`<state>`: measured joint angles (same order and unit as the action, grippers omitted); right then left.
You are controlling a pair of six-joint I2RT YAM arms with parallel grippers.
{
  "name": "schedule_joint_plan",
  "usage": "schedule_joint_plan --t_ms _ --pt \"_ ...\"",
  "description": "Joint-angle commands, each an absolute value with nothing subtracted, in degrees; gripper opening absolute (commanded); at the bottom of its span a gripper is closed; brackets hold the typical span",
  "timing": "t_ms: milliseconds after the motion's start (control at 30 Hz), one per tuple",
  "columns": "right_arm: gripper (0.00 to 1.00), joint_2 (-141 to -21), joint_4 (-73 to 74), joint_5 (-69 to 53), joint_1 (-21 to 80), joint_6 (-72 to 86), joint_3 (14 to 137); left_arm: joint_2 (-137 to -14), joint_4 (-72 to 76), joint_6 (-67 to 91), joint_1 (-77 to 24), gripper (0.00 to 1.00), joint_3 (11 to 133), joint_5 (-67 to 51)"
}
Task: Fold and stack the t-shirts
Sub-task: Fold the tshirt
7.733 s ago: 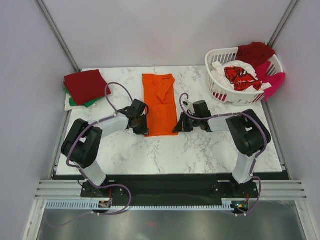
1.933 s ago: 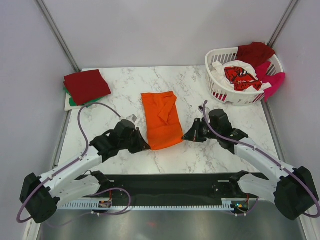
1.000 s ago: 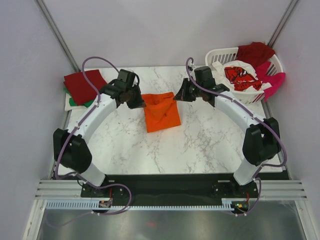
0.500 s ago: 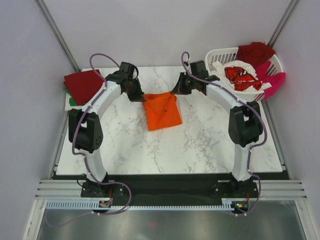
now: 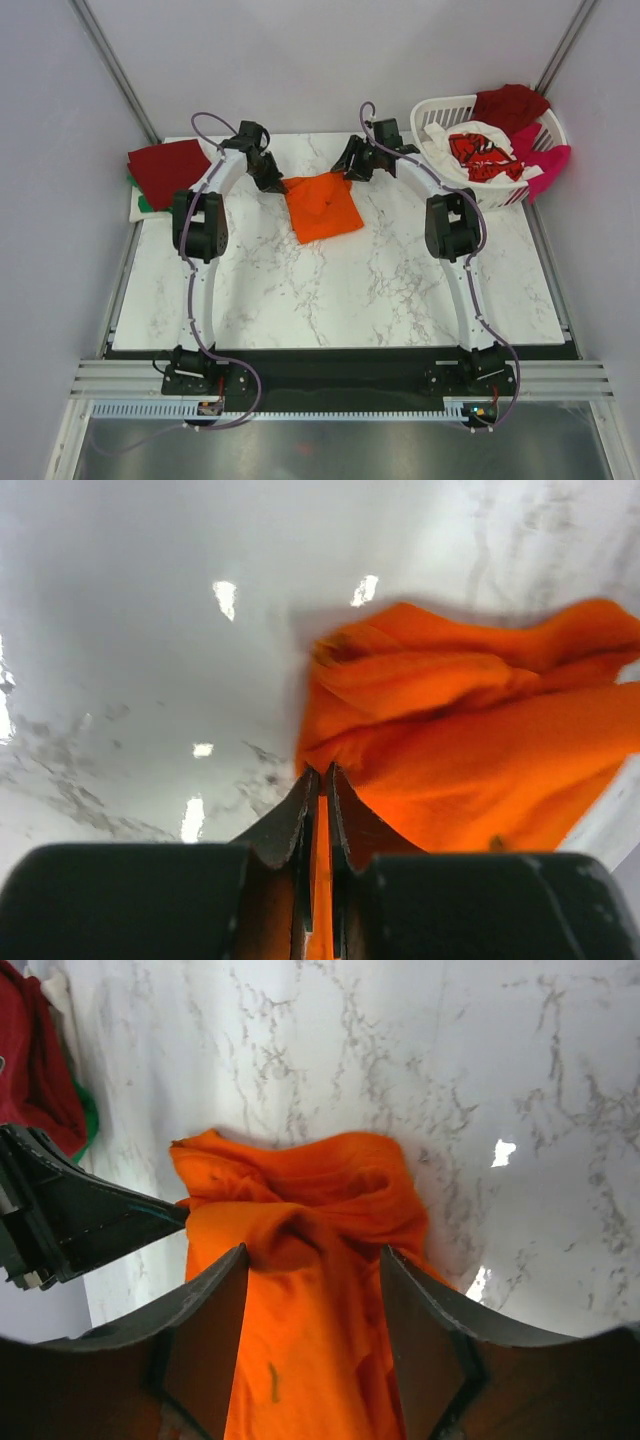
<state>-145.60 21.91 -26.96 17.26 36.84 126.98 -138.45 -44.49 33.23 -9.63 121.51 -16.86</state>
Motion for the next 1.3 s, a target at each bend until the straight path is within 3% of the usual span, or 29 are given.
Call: schedule_joint_plan --t_ms 0,67,200,333,467,600,633,700,933,1267 --pt "0.64 -146.3 21.5 -28.8 17.0 37.8 132.8 -140.7 -47.2 32.3 -7.8 0.13 126.2 -20.2" --pt "0.67 -143.9 21.4 -27.8 16.4 36.6 132.2 -141.9 -47.2 32.1 -7.4 0.2 128.8 -20.6" --pt "0.72 -133.5 21.4 -23.9 16.3 33.1 125.6 -142.2 -47.2 31.6 -6.6 0.55 133.0 -22.9" --pt "0.76 -123.7 21.4 -20.7 16.3 29.1 114.7 -137.5 -47.3 30.7 -6.6 0.69 133.0 -22.1" --pt "0.7 -116.6 20.5 -22.8 16.9 27.6 100.7 -129.6 -47.3 29.8 -7.1 0.7 125.3 -20.2" --pt "0.34 -111.6 15.1 -26.1 17.9 28.0 90.1 -121.0 -47.1 28.7 -9.3 0.67 112.7 -16.3" --pt "0.19 -111.4 14.1 -26.8 17.9 28.3 88.6 -118.2 -46.4 28.6 -9.8 0.66 107.8 -16.1" --pt "0.1 -112.4 12.7 -28.7 17.9 28.7 86.3 -115.9 -45.4 28.6 -11.4 0.64 103.0 -15.6" --pt "0.04 -118.1 11.3 -30.1 17.8 27.1 85.1 -107.9 -39.1 29.7 -15.6 0.62 85.9 -14.9" --pt "0.0 -118.0 4.8 -27.5 17.0 27.9 68.7 -107.6 -37.0 31.1 -18.4 0.6 86.7 -15.4"
